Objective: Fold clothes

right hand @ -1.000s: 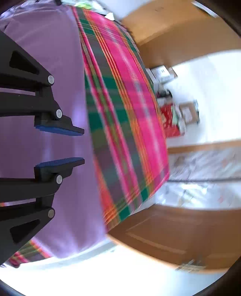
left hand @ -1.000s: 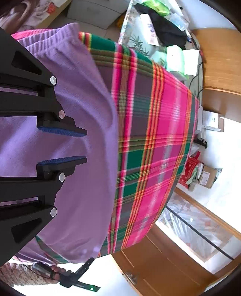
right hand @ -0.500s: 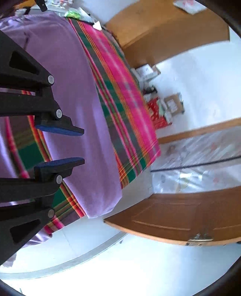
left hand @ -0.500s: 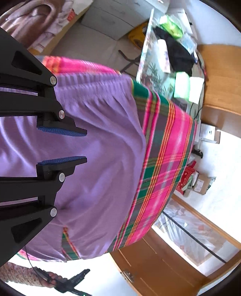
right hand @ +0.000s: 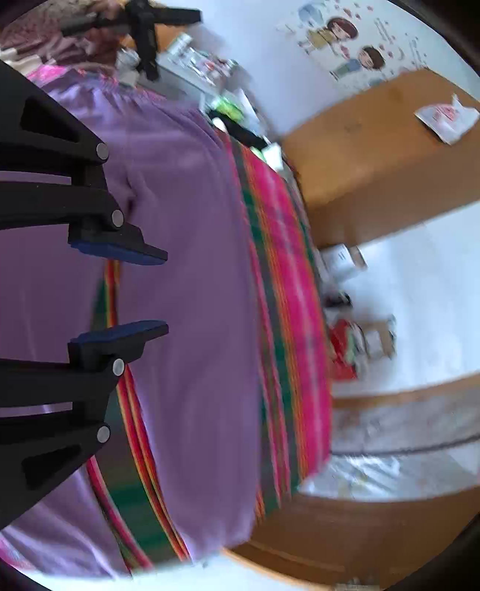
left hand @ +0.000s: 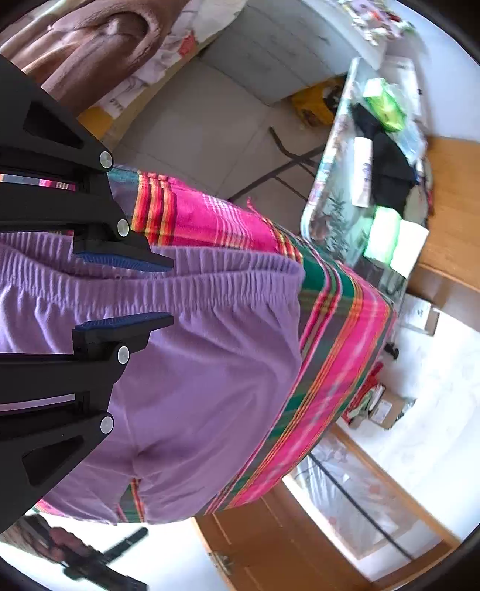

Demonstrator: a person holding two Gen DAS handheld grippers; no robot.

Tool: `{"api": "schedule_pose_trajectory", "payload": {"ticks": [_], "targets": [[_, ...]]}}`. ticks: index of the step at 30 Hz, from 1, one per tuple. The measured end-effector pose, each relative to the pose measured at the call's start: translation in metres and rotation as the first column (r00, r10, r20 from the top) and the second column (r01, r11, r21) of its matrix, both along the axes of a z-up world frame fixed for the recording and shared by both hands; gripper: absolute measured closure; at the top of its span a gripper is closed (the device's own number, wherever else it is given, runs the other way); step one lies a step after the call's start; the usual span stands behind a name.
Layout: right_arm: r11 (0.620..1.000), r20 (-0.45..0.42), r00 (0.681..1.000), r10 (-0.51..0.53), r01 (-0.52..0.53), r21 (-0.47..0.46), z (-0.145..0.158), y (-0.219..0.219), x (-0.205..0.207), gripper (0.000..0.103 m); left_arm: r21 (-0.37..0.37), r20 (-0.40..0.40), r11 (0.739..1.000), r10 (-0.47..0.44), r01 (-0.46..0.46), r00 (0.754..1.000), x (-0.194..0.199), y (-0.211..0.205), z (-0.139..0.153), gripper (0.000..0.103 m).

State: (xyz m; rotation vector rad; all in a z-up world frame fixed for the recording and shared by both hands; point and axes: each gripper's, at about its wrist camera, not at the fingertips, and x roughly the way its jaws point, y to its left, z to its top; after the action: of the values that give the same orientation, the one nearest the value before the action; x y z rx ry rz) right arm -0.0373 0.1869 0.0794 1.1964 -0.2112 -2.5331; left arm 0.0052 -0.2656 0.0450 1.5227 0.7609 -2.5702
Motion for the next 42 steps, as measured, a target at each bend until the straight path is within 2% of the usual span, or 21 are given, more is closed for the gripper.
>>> {"api": "schedule_pose_trajectory", "payload": {"ticks": [7,11,15,21,27,31,33,39,42], "targets": [[0.98,-0.008,0.981,0.193,-0.193,-0.038,-0.022,-0.087,0.027,0.071,0.14,0.039,0.99,-0.009,0.003,0.999,-0.012,-0.009,-0.026,0.08],[0.947,0.015,0.947,0.32,-0.32,-0.025,-0.032,-0.145,0.042,0.071,0.172,0.051,0.985,-0.029,0.02,0.998,-0.013,-0.01,-0.033,0.08],[0.898,0.051,0.897,0.439,-0.438,-0.022,-0.044,-0.201,0.061,0.071,0.197,0.053,0.979,-0.057,0.045,0.997,-0.01,-0.012,-0.039,0.08],[0.842,0.077,0.84,0.537,-0.539,0.01,-0.059,-0.277,0.083,0.071,0.286,0.035,0.956,-0.085,0.071,0.996,0.0,-0.02,-0.044,0.08],[0.841,0.1,0.837,0.537,-0.541,0.01,-0.076,-0.315,0.093,0.06,0.382,0.016,0.92,-0.099,0.086,0.995,0.017,-0.023,-0.05,0.08],[0.845,0.064,0.847,0.528,-0.531,0.063,-0.076,-0.329,0.102,0.052,0.472,0.007,0.879,-0.085,0.072,0.996,0.021,-0.028,-0.056,0.08],[0.856,0.055,0.86,0.508,-0.511,0.083,-0.075,-0.331,0.103,0.052,0.509,-0.012,0.855,-0.101,0.093,0.995,0.019,-0.026,-0.055,0.078],[0.885,0.067,0.887,0.457,-0.461,0.069,-0.074,-0.332,0.097,0.05,0.565,-0.04,0.818,-0.108,0.112,0.993,0.02,-0.022,-0.051,0.078],[0.898,0.063,0.902,0.428,-0.432,0.085,-0.073,-0.334,0.098,0.05,0.571,-0.049,0.812,-0.116,0.123,0.992,0.018,-0.018,-0.048,0.078]]}}
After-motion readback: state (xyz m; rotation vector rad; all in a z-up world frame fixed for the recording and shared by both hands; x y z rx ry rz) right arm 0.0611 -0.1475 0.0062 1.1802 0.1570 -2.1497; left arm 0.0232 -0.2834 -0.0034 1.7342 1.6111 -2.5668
